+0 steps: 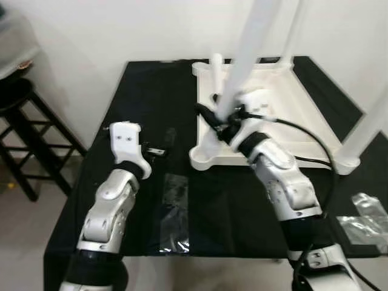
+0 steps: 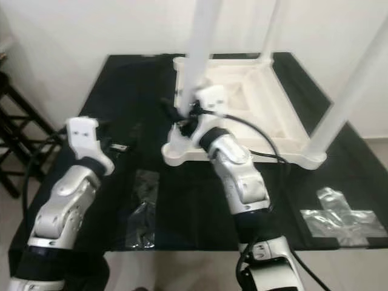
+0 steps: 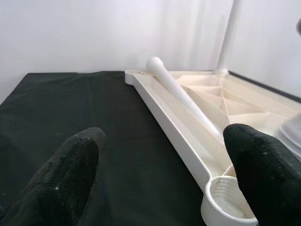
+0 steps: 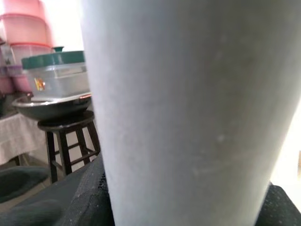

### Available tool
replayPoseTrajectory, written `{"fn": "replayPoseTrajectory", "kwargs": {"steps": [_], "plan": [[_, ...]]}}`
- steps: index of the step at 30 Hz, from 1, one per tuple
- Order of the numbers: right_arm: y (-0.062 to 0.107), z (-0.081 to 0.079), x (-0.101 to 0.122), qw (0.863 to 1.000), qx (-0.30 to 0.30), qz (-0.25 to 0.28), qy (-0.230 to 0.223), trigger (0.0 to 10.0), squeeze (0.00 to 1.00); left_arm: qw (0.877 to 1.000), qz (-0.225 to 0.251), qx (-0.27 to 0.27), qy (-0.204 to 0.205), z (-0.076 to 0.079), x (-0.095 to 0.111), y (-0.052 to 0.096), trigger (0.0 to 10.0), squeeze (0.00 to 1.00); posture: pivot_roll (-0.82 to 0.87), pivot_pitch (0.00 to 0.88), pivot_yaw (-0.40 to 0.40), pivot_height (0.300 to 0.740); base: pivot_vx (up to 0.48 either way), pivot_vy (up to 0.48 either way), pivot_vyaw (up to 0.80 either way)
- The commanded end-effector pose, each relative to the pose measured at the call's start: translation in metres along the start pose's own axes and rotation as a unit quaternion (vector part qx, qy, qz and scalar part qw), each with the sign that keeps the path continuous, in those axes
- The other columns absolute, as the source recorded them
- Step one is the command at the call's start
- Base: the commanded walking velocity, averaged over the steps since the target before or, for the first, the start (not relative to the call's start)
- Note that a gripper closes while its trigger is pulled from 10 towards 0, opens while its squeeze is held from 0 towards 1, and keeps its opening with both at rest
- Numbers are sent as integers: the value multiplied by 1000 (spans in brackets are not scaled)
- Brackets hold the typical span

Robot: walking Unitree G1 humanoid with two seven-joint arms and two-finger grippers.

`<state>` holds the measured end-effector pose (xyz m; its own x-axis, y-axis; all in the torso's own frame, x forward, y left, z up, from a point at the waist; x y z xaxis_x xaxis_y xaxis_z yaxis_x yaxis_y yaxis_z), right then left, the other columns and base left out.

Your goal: Building children table

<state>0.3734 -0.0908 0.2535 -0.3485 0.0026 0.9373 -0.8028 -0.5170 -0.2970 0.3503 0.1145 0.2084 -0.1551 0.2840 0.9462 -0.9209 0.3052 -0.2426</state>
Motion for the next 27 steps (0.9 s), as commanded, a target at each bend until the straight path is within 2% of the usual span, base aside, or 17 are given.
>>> {"fn": "replayPoseTrajectory", "kwargs": {"steps": [1, 6, 9, 14, 17, 18, 20, 21, 22, 23, 25, 26, 27], "plan": [[-4, -5, 5, 1000, 8, 14, 0, 10000, 0, 1000, -5, 0, 2, -2, -1, 3, 10000, 0, 12, 127, 14, 740, 349, 0, 0], [-3, -8, 7, 999, 27, 17, -10, 10000, 0, 1000, -6, -12, 9, 4, -2, 3, 10000, 0, 9, 128, 15, 740, 352, 0, 379], [-3, -5, 7, 1000, 23, 15, 0, 10000, 0, 1000, -8, -17, 12, 6, -3, 4, 10000, 0, 9, 129, 11, 740, 350, 0, 0], [-3, -6, 5, 999, 33, 14, -10, 10000, 0, 1000, -10, -24, 13, 9, -4, 4, 10000, 0, 14, 127, 14, 740, 350, 0, 0], [-1, -10, 4, 999, 52, 12, -9, 10000, 0, 1000, -11, -25, 13, 9, -4, 4, 10000, 0, 16, 126, 19, 740, 251, 0, 0], [3, -17, 7, 996, 91, 19, -4, 10000, 0, 999, -15, -32, 13, 11, -5, 4, 10000, 0, 17, 126, 22, 740, 0, 0, 0], [24, -35, 12, 975, 221, 31, 6, 10000, 0, 998, -36, -51, 4, 13, -12, 8, 10000, 0, 25, 129, 34, 740, 0, 0, 0], [24, -35, 12, 975, 221, 31, 6, 10000, 0, 998, -36, -51, 4, 13, -12, 8, 10000, 0, 25, 129, 34, 740, 0, 0, 0], [48, -43, 12, 945, 326, 20, 17, 10000, 0, 997, -50, -53, -9, 11, -18, 13, 10000, 0, 26, 138, 40, 740, 0, 0, 0], [48, -43, 12, 945, 326, 20, 17, 10000, 0, 997, -50, -53, -9, 11, -18, 13, 10000, 0, 26, 138, 40, 740, 0, 0, 0], [67, -40, 12, 919, 394, -2, 17, 10000, 0, 997, -60, -41, -16, 4, -23, 18, 10000, 0, 28, 146, 40, 740, 0, 0, 0], [67, -40, 12, 919, 394, -2, 17, 10000, 0, 997, -60, -41, -16, 4, -23, 18, 10000, 0, 28, 146, 40, 740, 0, 0, 0], [79, -31, 21, 898, 441, -15, -10, 10000, 0, 997, -71, -21, -29, -5, -31, 28, 10000, 0, 29, 163, 40, 740, 0, 0, 0]]}}
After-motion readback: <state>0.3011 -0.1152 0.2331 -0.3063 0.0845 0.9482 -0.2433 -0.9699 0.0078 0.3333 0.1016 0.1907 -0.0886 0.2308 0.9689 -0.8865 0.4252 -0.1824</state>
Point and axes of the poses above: a point about 5 cm out from each wrist's last joint towards the gripper, its own y axis pointing back from the gripper into the wrist, its own x axis along the axis of the wrist's last joint, z = x × y, the point moved 4 cm from there along -y, pointing out of the wrist towards the gripper, and after that the axes turned 10 degrees about y, right-handed, at the moved point
